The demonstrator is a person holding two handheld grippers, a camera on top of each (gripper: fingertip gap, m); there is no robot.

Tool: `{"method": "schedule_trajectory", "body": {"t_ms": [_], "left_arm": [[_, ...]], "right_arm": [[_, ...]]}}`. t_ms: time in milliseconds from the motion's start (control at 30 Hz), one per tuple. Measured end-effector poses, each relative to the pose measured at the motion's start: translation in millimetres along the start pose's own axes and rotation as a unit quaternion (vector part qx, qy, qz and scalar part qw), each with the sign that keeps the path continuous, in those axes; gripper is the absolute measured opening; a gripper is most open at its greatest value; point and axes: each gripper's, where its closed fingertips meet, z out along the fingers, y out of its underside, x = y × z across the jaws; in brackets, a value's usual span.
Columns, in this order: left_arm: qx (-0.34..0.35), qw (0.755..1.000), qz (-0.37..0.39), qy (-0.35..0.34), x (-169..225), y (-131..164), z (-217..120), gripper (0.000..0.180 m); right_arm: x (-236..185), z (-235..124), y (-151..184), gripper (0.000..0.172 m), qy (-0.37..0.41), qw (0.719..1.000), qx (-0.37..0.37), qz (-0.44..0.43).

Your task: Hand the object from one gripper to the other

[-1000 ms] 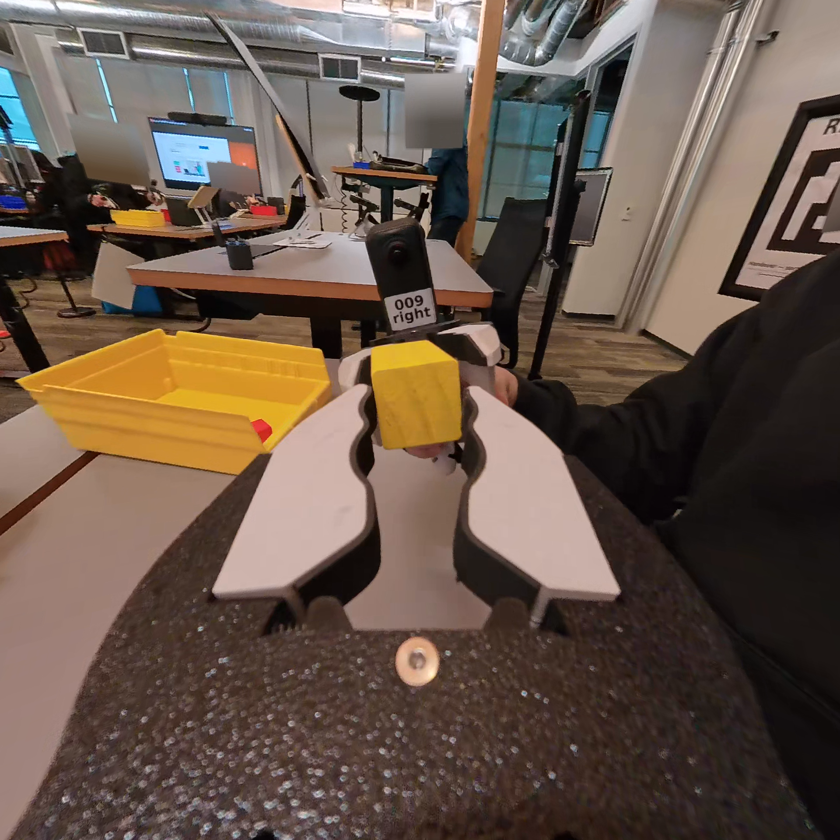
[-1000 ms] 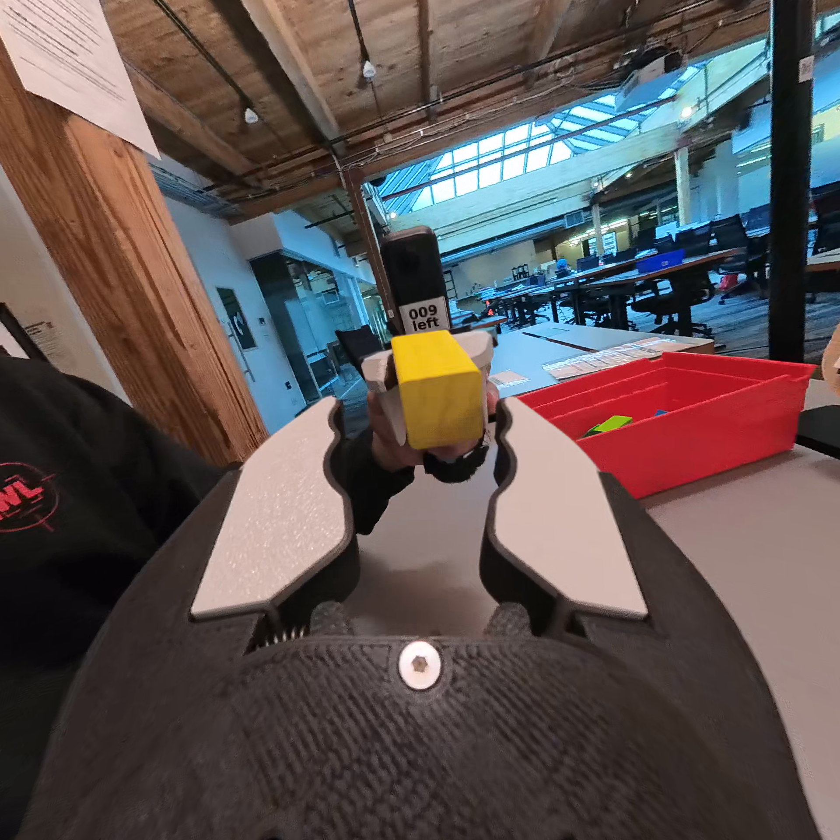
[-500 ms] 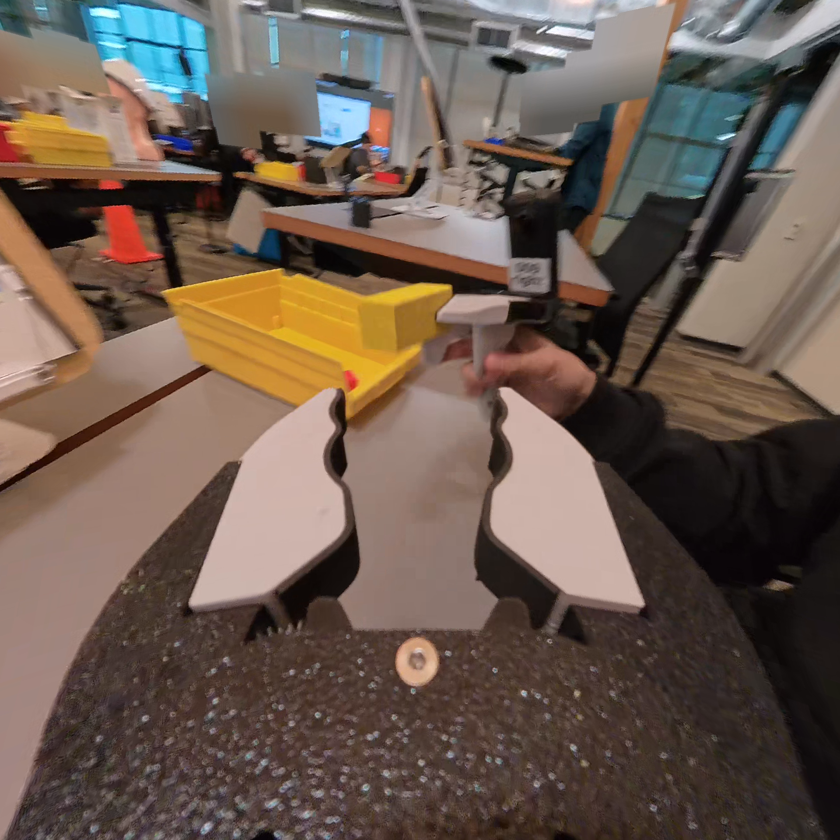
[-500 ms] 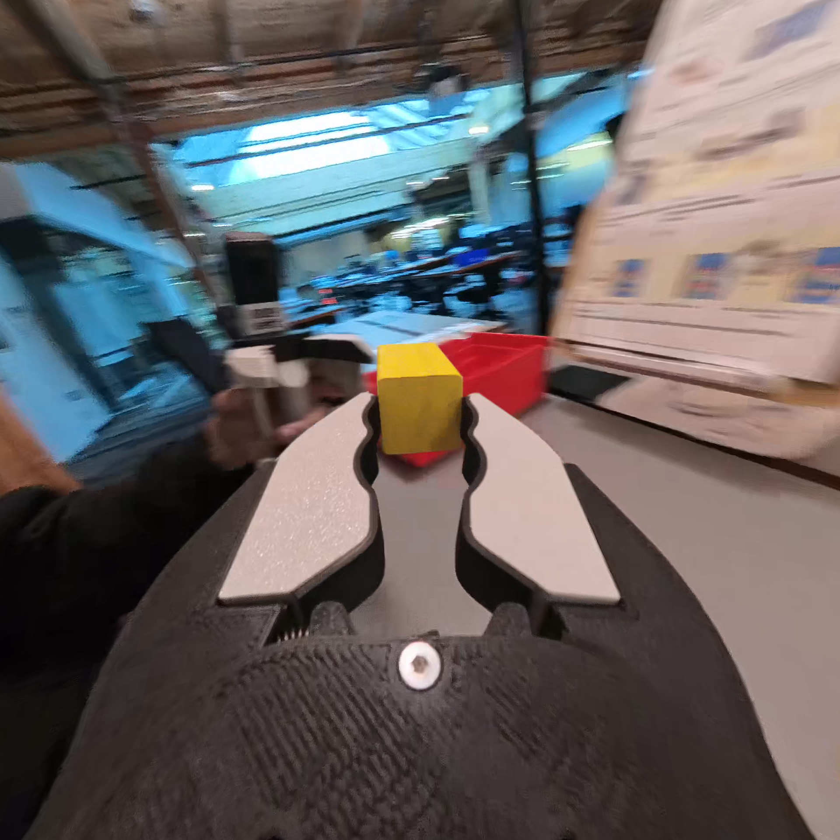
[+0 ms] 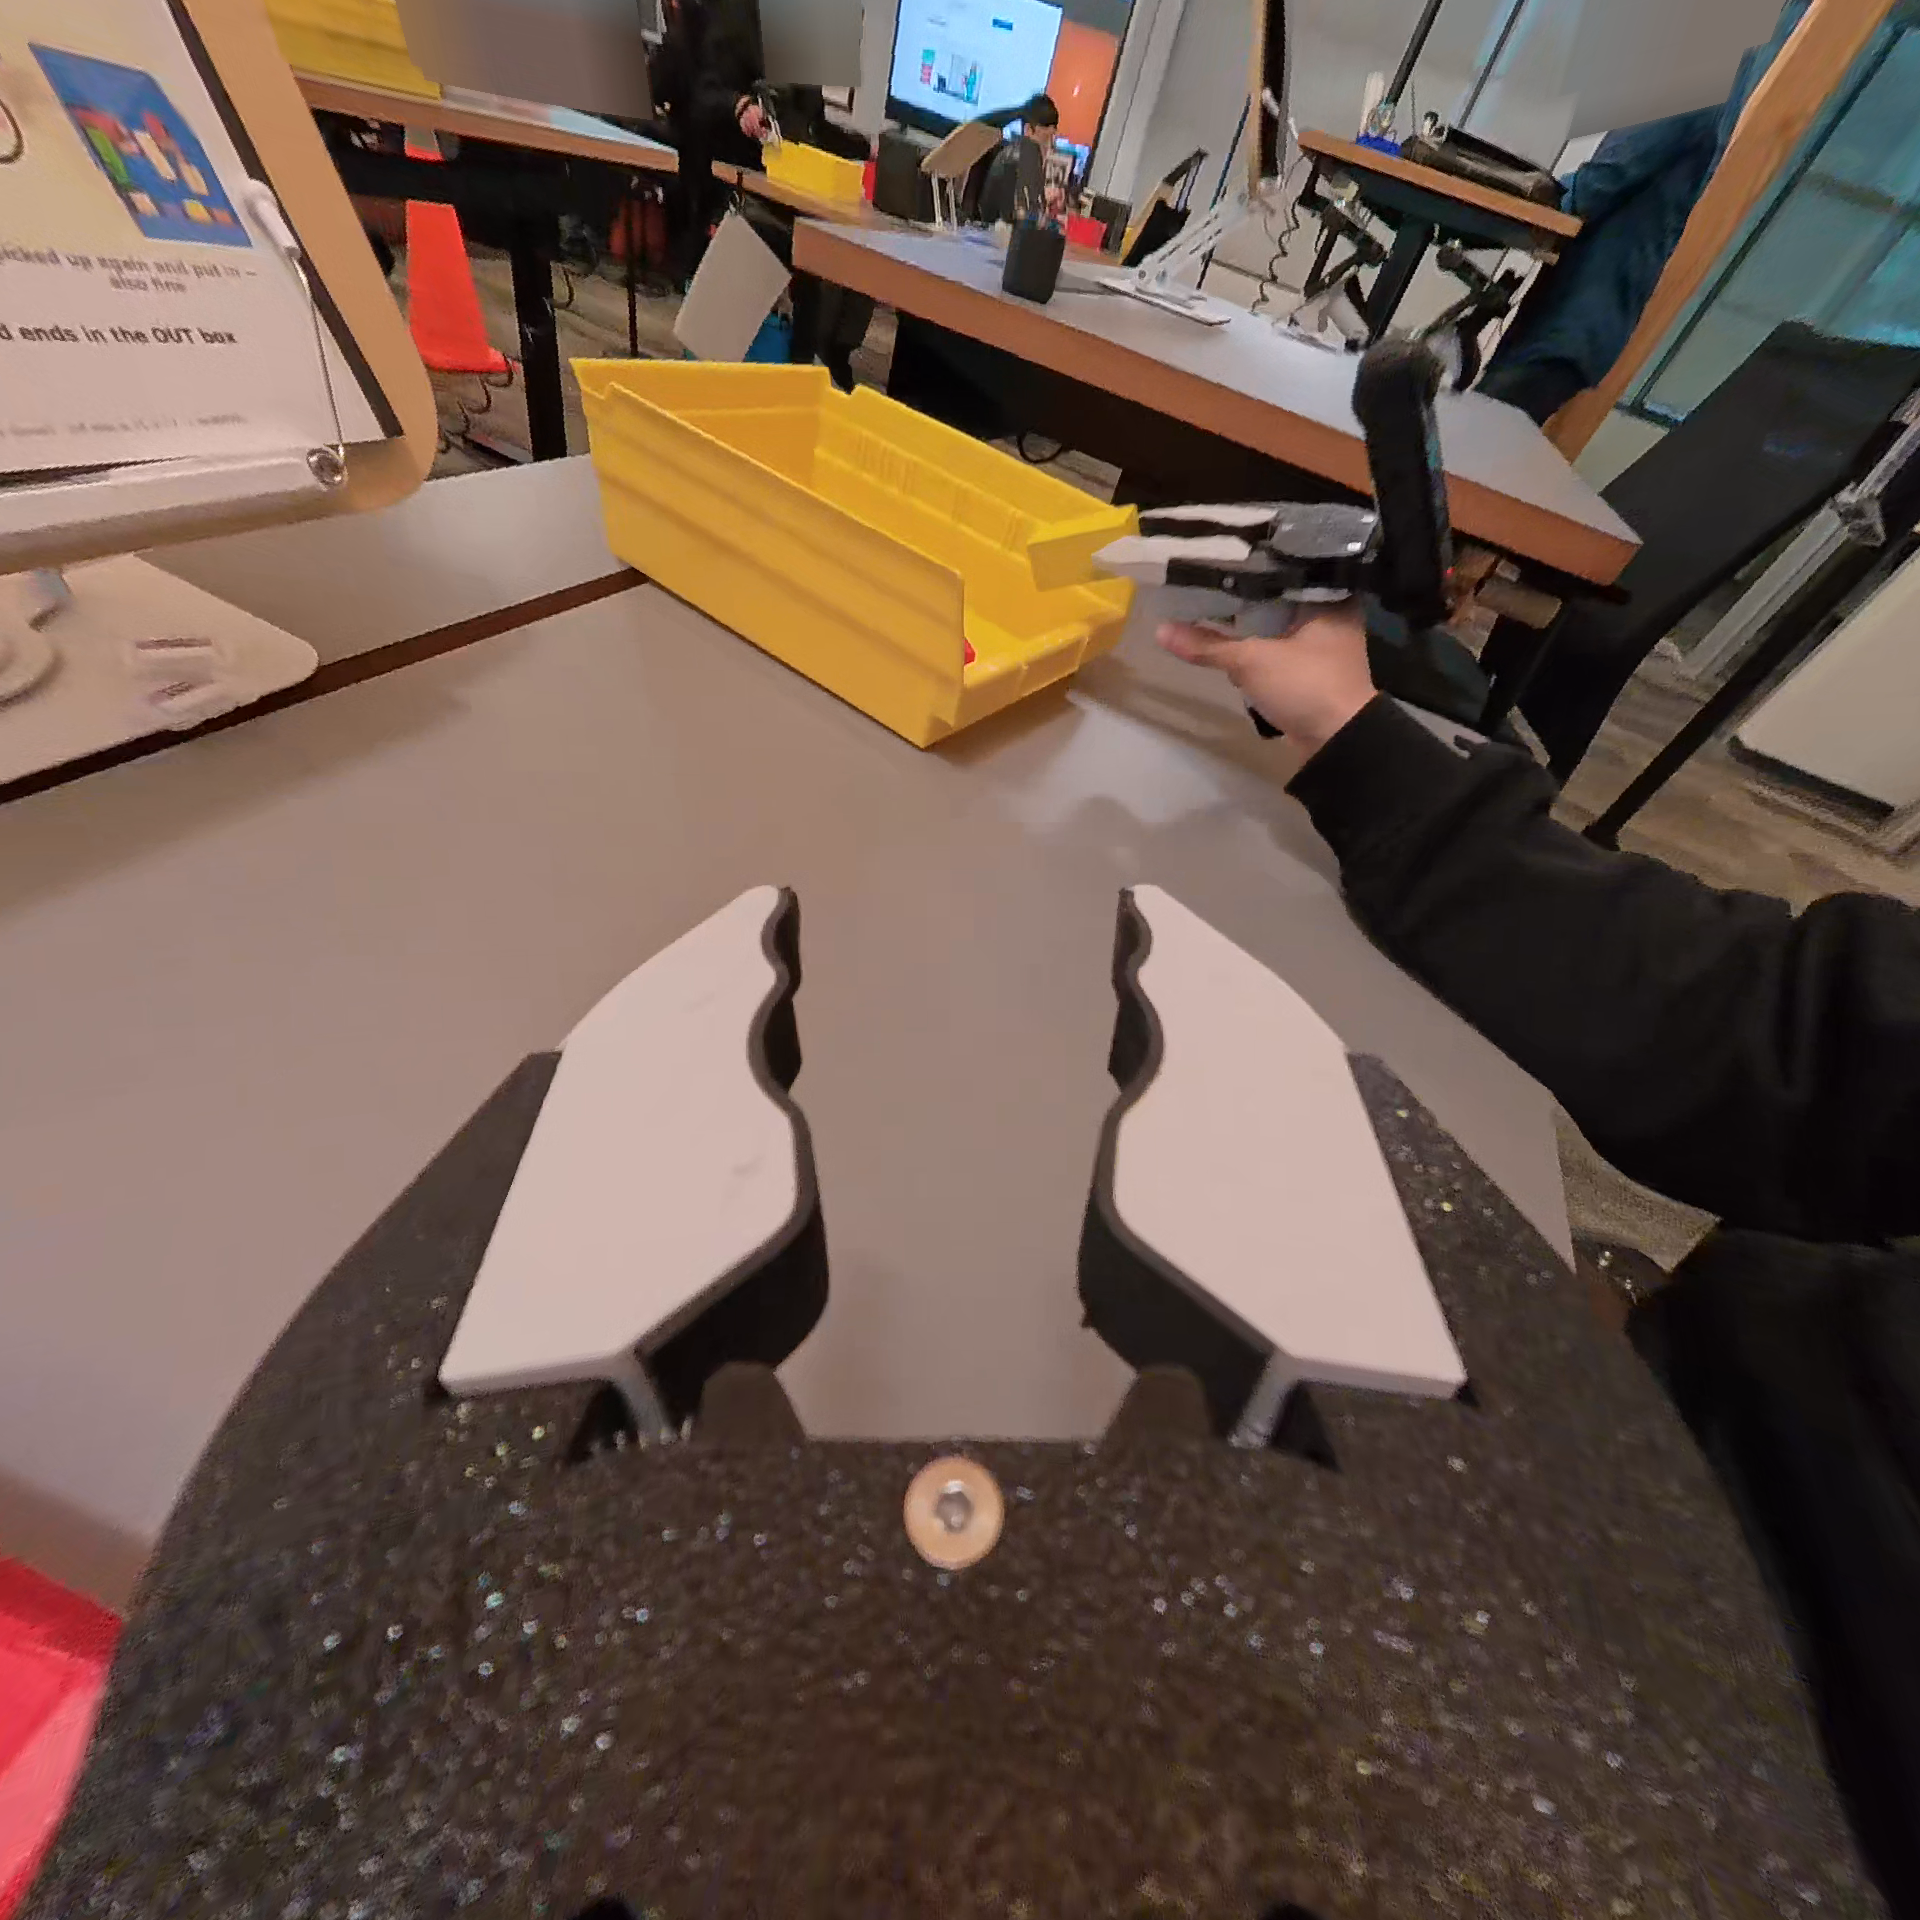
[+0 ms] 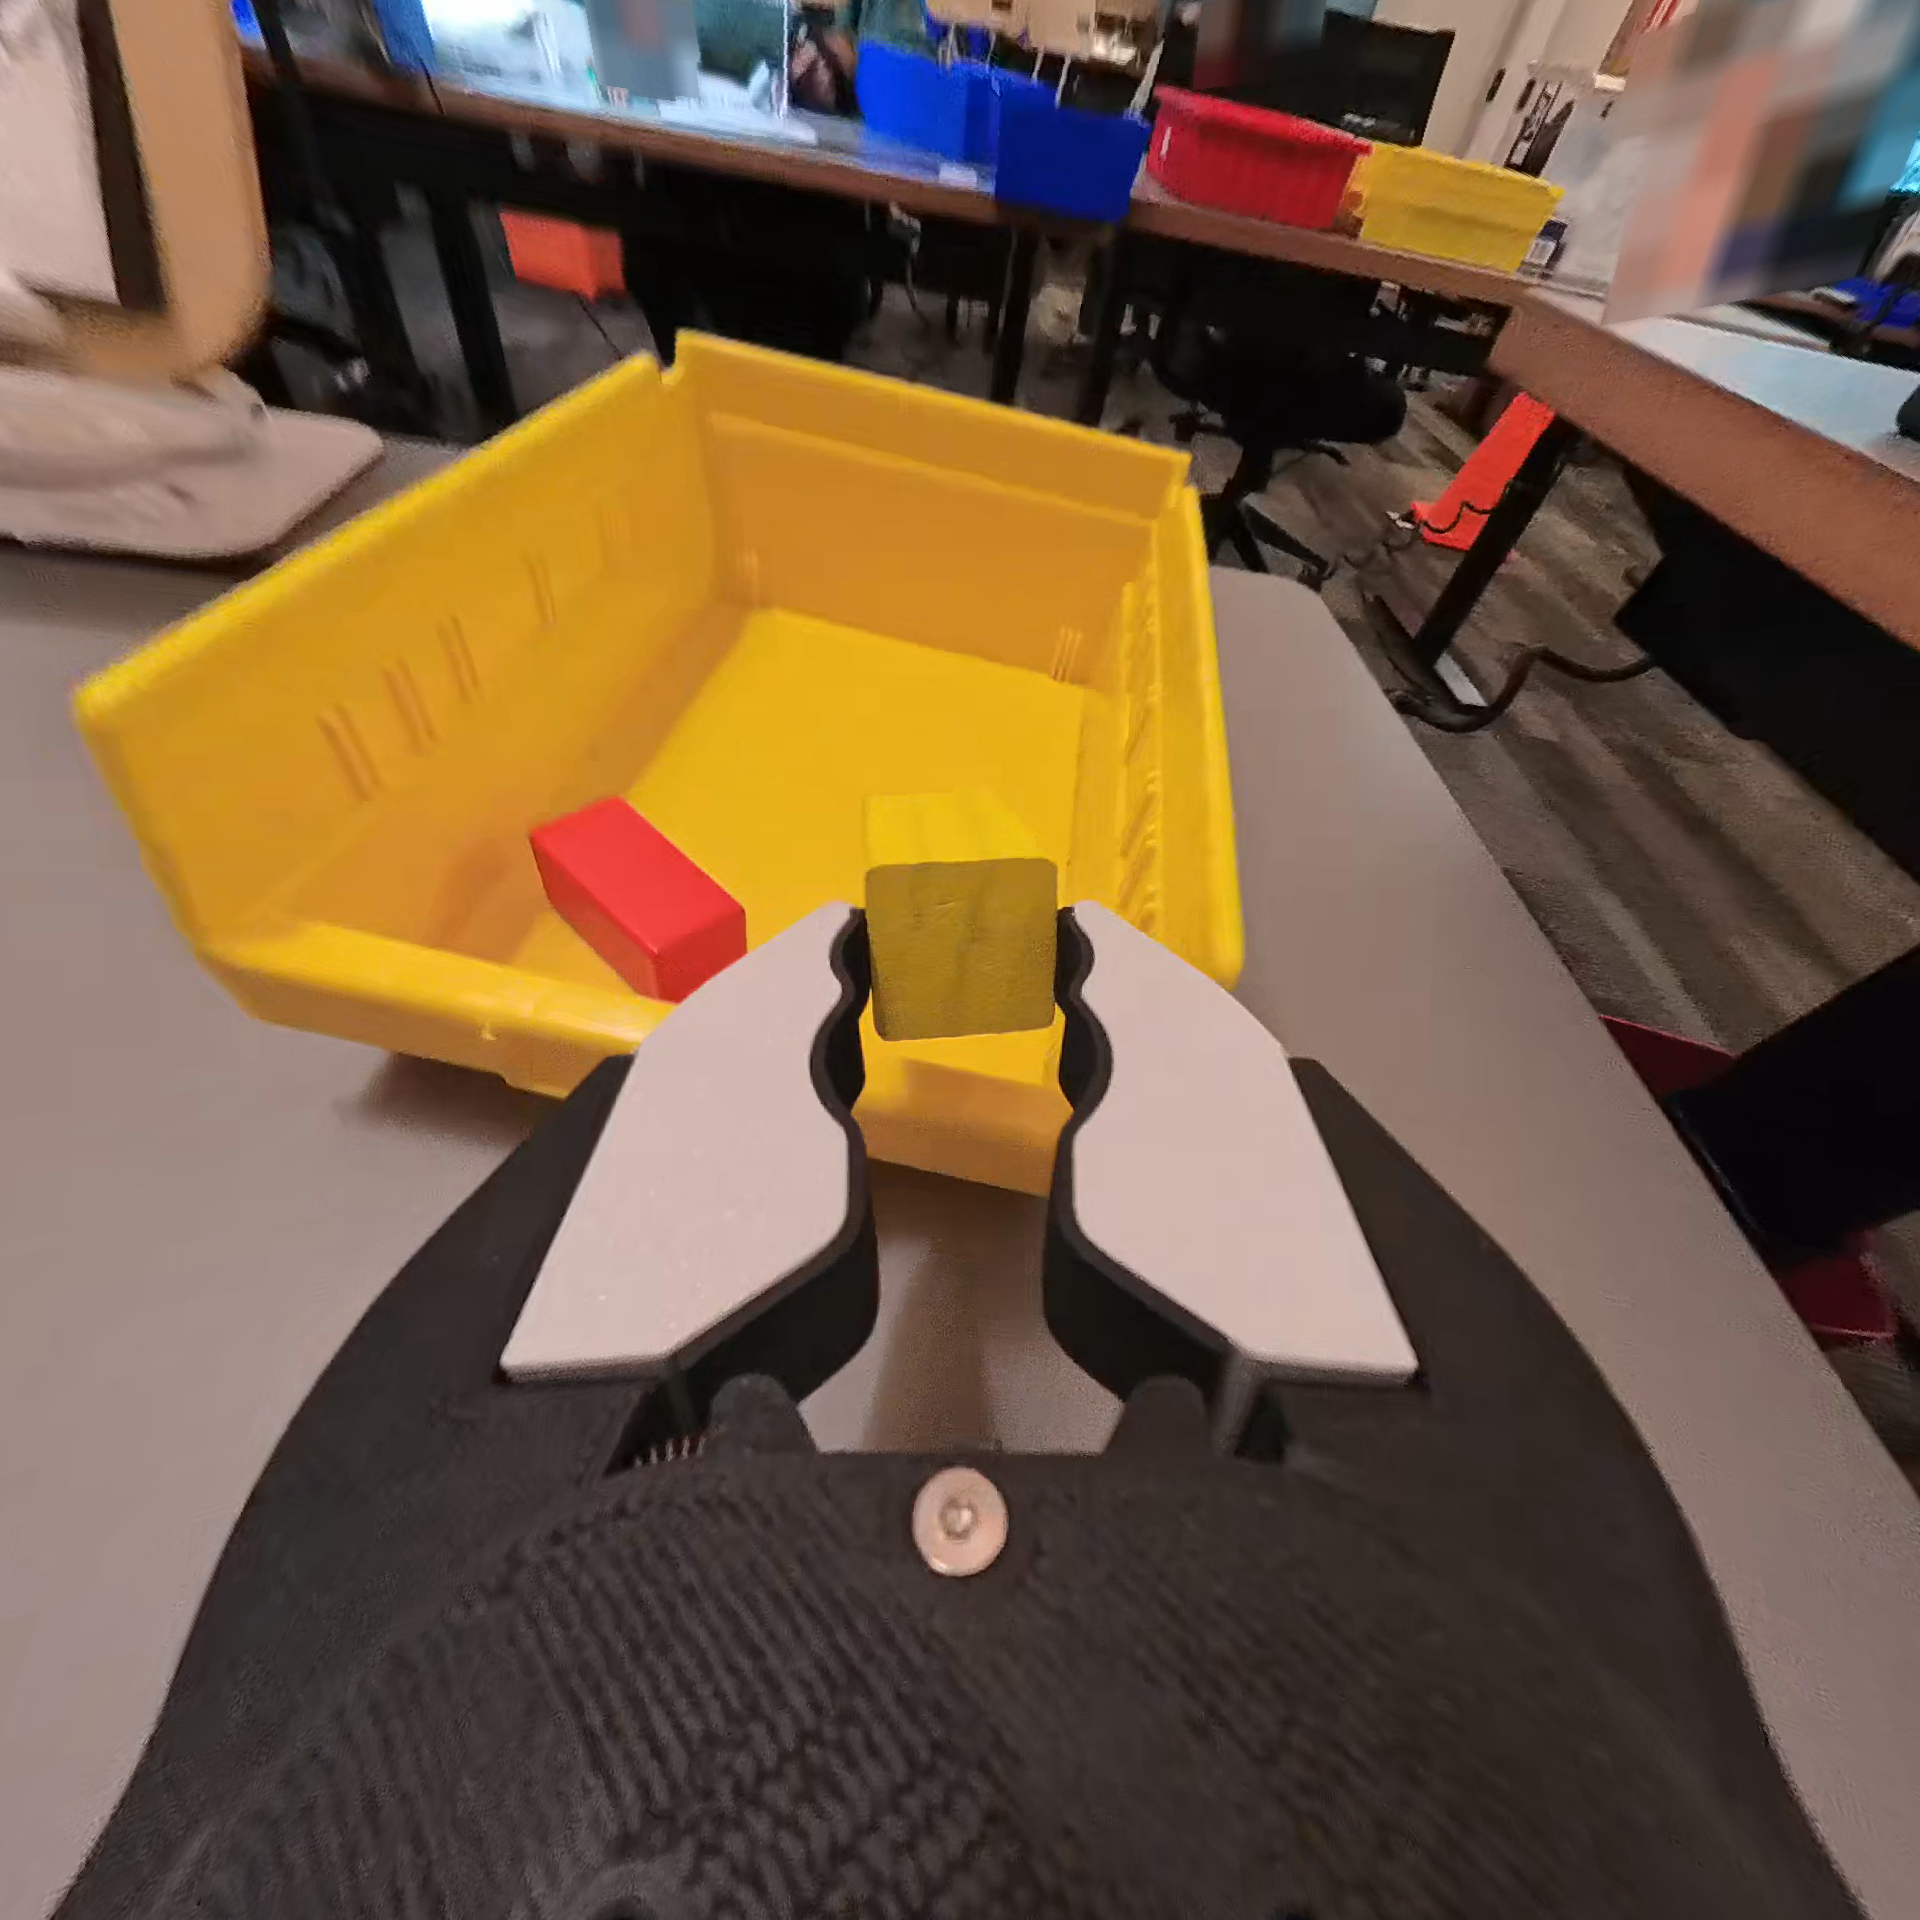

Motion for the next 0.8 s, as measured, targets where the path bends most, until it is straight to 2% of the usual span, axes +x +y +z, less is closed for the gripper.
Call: {"method": "schedule_trajectory", "body": {"t_ms": [133, 233, 333, 367, 467, 567, 633, 700, 733, 800], "left_arm": [[-0.007, 1.000, -0.004, -0.008, -9, 2, -6, 0.056], [0.014, 1.000, -0.009, -0.022, -16, -4, -18, 0.057], [0.037, 0.998, -0.027, -0.053, -30, -13, -37, 0.059], [0.047, 0.996, -0.032, -0.068, -36, -17, -46, 0.060], [0.085, 0.984, -0.049, -0.149, -62, -30, -82, 0.061], [0.111, 0.954, -0.077, -0.267, -98, -36, -128, 0.059], [0.087, 0.929, -0.116, -0.341, -127, -25, -154, 0.059], [0.055, 0.919, -0.143, -0.364, -147, -18, -165, 0.059], [0.042, 0.922, -0.139, -0.359, -153, -18, -163, 0.060], [-0.011, 0.945, -0.087, -0.315, -157, -18, -148, 0.057]], "right_arm": [[-8, 10, 12, 0.035, -0.003, 1.000, -0.021, -0.005], [-6, 15, 16, 0.034, 0.008, 1.000, -0.027, -0.005], [-6, 12, 7, 0.059, 0.006, 1.000, -0.009, 0.018], [-6, 9, 0, 0.061, 0.007, 1.000, 0.003, 0.024], [-10, -1, -22, 0.072, 0.001, 0.998, 0.036, 0.042], [-20, -9, -42, 0.079, -0.024, 0.996, 0.062, 0.057], [-27, -15, -53, 0.081, -0.039, 0.994, 0.074, 0.068], [-34, -19, -62, 0.082, -0.052, 0.992, 0.085, 0.076], [-38, -20, -64, 0.082, -0.061, 0.991, 0.090, 0.079], [-46, -19, -66, 0.082, -0.078, 0.989, 0.087, 0.087]]}}
